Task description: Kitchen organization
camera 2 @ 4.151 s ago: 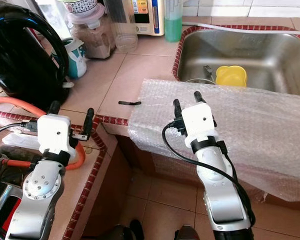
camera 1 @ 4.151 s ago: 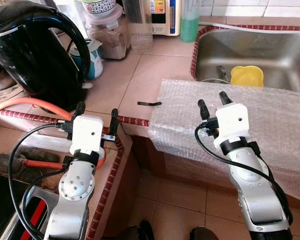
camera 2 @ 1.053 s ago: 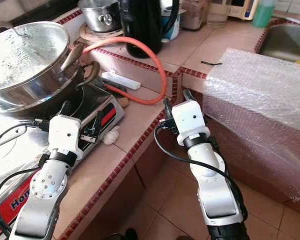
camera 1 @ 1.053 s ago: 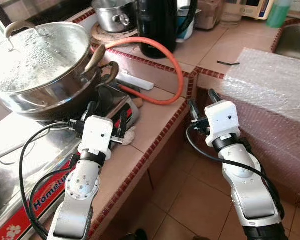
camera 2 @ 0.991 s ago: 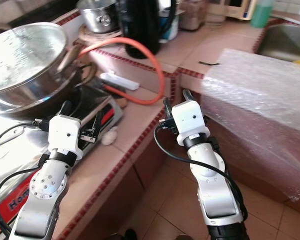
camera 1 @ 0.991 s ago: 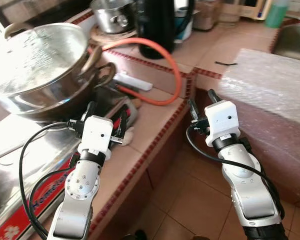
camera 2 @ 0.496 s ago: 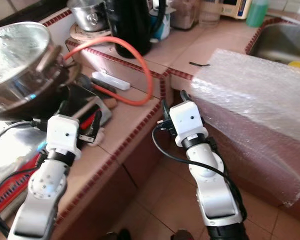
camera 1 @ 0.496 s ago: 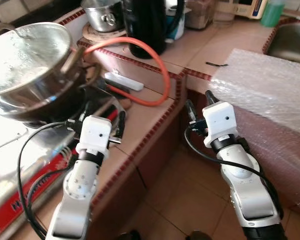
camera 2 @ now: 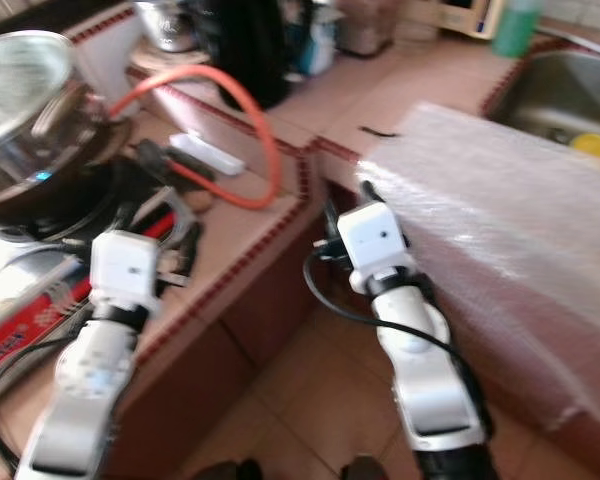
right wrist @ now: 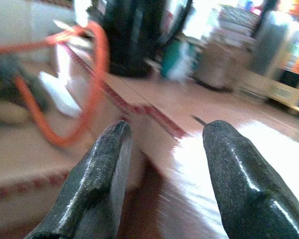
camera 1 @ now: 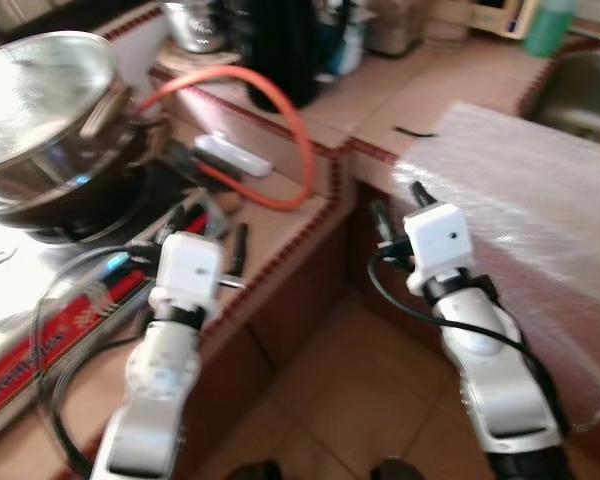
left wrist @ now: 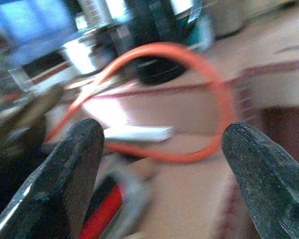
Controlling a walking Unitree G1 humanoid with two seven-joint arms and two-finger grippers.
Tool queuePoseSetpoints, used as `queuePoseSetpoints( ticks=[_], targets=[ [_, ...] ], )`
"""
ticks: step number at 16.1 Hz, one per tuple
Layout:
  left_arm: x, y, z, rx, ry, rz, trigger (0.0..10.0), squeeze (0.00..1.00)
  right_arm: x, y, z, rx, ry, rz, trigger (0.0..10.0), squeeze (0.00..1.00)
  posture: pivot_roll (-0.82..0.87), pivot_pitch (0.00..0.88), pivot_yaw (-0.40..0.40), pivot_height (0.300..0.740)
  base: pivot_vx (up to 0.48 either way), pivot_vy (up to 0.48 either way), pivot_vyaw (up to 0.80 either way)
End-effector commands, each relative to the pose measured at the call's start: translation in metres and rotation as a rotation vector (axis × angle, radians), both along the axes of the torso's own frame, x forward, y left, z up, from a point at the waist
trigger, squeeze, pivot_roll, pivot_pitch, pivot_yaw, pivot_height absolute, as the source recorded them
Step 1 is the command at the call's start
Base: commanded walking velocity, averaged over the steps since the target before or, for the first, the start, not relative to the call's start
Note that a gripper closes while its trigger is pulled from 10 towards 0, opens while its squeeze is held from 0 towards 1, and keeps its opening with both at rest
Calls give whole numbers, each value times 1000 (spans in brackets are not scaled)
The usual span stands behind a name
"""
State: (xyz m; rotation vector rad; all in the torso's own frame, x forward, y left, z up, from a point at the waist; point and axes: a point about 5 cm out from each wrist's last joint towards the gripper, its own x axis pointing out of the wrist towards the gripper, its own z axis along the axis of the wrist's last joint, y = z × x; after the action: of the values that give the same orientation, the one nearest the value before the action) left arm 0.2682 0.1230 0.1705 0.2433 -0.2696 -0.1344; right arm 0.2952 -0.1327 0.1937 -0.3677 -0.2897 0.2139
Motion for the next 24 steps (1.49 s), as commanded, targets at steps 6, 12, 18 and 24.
queuePoseSetpoints(
  ticks=[6,12,18,24],
  targets=[
    [-3,20,-33,7,115,66,10000,0,-1,12,-7,6,21,61,10000,0,-169,190,120,740,0,-156,0],
    [-23,49,-93,28,294,163,10000,0,-6,24,-36,-27,125,151,10000,0,-151,188,112,740,0,0,0],
    [-48,61,-162,80,548,201,10000,0,-12,22,-103,-51,344,161,10000,0,-135,186,109,740,0,0,0],
    [-69,65,-228,178,899,215,10000,0,-40,2,-211,-84,817,78,10000,0,-134,178,100,740,0,0,0]
  ],
)
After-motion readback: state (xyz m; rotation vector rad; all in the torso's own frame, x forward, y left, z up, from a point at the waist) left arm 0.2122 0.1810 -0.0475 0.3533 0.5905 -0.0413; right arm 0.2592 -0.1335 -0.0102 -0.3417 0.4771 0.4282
